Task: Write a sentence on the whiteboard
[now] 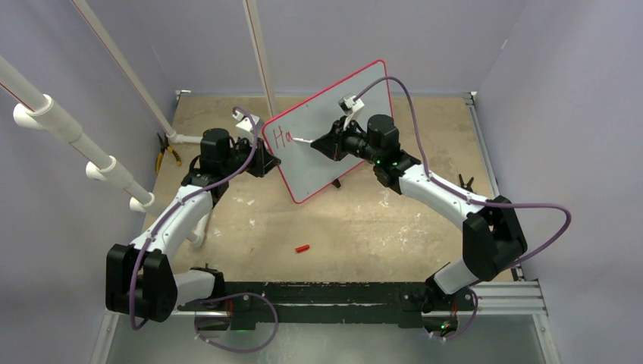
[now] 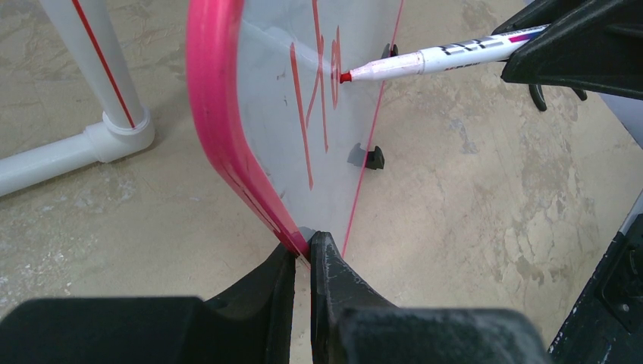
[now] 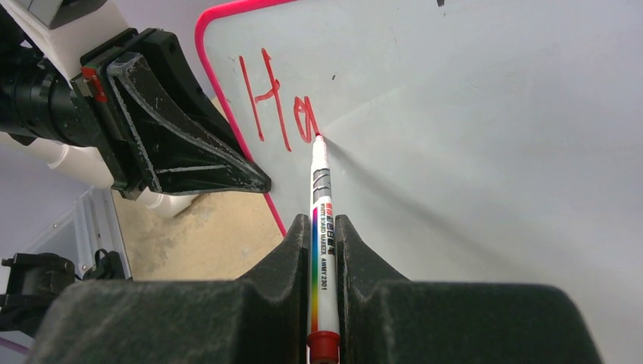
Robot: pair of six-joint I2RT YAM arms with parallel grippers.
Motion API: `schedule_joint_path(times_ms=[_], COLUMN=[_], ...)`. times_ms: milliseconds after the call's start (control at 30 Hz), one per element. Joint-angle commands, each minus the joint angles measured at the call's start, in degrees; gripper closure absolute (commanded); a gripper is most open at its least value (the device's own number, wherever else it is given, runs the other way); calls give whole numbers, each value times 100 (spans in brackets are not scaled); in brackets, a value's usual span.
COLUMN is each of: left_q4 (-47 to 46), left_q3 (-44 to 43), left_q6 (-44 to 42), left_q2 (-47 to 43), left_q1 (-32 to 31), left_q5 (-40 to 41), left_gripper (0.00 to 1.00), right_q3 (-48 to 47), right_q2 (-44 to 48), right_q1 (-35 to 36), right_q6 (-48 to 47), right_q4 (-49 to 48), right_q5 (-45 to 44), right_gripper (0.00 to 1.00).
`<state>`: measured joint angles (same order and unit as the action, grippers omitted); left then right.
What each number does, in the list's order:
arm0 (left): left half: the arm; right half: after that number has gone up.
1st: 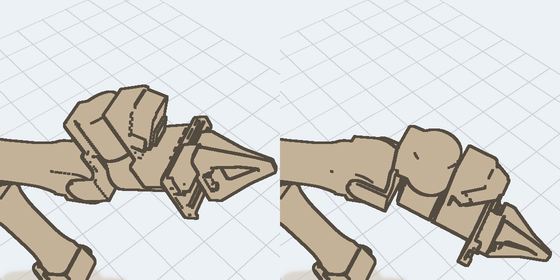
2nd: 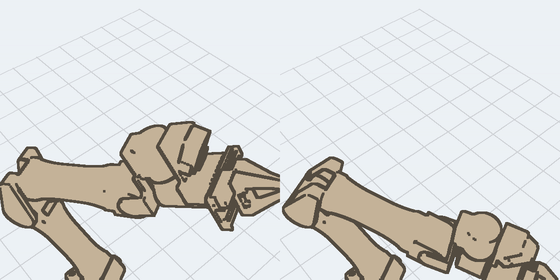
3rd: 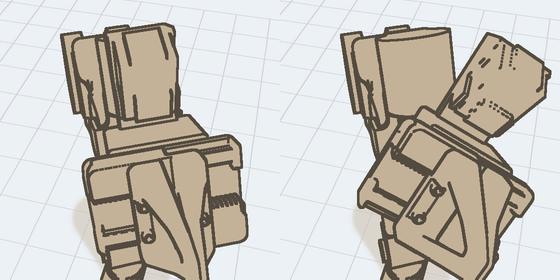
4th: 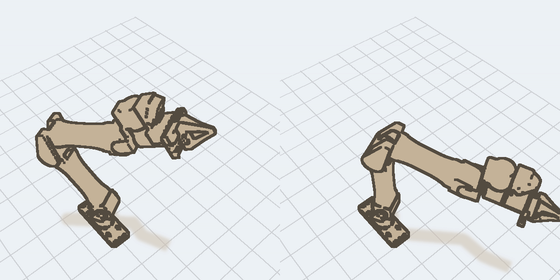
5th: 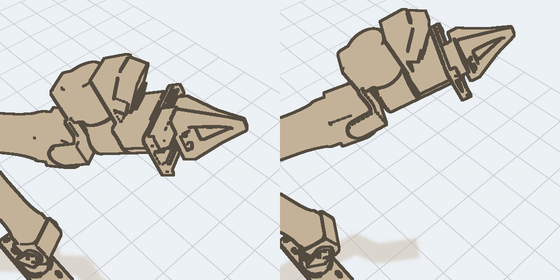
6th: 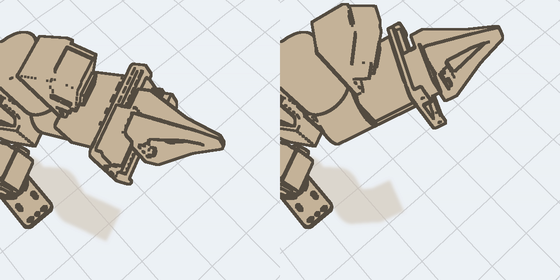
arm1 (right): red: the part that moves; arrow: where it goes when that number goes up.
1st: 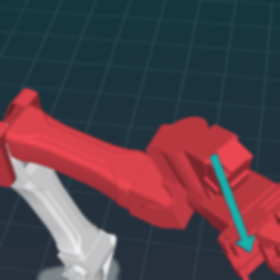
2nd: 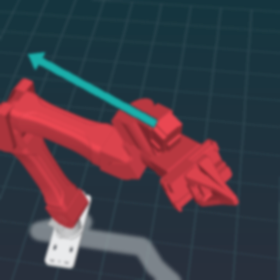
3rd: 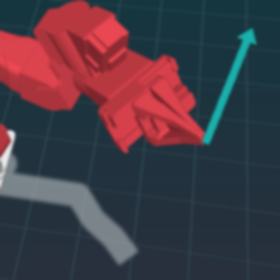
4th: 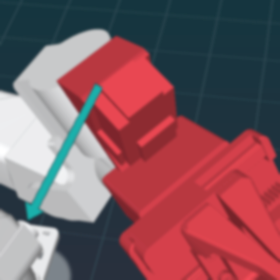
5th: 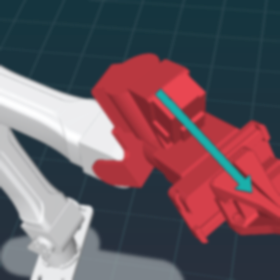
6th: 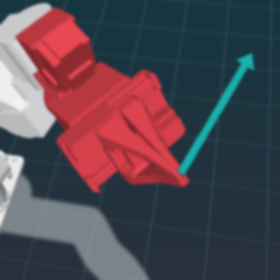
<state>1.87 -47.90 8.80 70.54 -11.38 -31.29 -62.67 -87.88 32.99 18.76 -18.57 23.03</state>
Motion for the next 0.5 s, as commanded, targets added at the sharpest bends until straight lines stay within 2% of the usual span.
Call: schedule_joint_path(times_ms=[0,467], left_q4=[-219,-222], left_q3=[-141,-141], left_q6=[-163,-161], left_q2=[-32,-66], left_q1=[13,13], left_q5=[-68,-71], left_gripper=[100,100], right_q3=[54,5], right_q2=[148,200], right_q1=[-45,-40], right_q6=[-136,-97], right_q4=[30,149], right_q5=[-439,-612], right_gripper=[100,100])
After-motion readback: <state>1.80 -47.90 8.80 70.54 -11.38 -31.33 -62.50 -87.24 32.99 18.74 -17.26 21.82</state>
